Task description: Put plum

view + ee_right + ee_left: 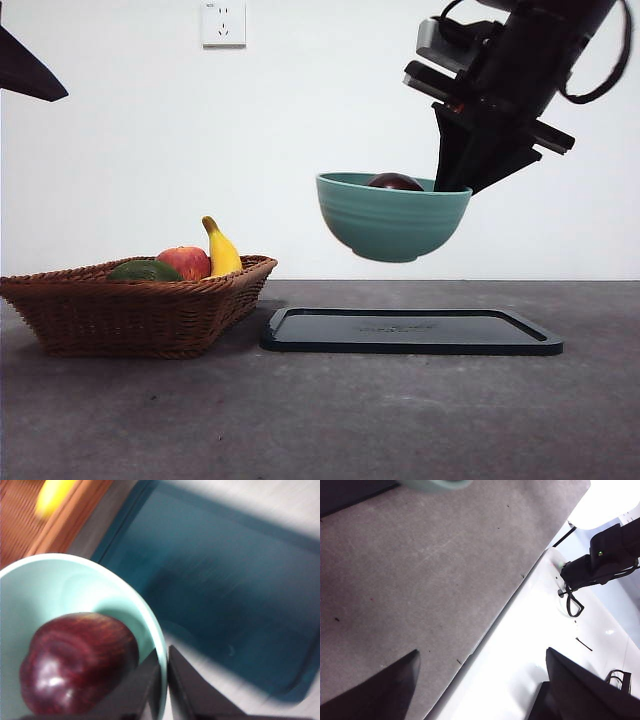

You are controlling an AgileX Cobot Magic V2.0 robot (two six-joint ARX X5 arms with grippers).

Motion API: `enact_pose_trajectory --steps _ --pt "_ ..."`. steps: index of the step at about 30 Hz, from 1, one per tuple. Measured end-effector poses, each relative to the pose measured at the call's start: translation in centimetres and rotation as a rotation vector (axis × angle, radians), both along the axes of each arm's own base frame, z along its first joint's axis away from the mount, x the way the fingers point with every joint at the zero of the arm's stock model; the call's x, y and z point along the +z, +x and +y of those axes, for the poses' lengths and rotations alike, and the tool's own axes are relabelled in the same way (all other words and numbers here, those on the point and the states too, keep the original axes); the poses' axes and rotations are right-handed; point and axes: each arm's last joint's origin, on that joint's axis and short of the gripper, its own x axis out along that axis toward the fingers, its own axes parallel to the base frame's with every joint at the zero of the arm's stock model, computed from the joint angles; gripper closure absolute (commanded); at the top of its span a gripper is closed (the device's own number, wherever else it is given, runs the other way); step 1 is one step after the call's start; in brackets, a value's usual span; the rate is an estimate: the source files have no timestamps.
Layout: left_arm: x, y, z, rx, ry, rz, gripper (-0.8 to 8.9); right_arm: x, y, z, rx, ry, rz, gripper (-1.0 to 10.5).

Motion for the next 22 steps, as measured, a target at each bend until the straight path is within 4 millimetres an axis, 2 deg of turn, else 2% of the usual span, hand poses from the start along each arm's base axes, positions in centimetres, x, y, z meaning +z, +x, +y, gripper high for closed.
enact_pose_trajectory --steps 9,15,22 --pt "0.0 0.0 0.0 0.000 -0.002 -0.004 4.12 0.0 5.2 0.0 -0.040 -0.016 0.009 9.4" --pt "0.0 0.0 0.0 0.000 -0.002 -0.004 4.12 -2.3 7.3 0.0 -0.056 -0.038 0.060 9.4" --pt "0.0 0.0 0.0 0.000 -0.002 -0.004 4.12 -4.8 8.5 -0.2 -0.067 -0.059 0.116 9.4"
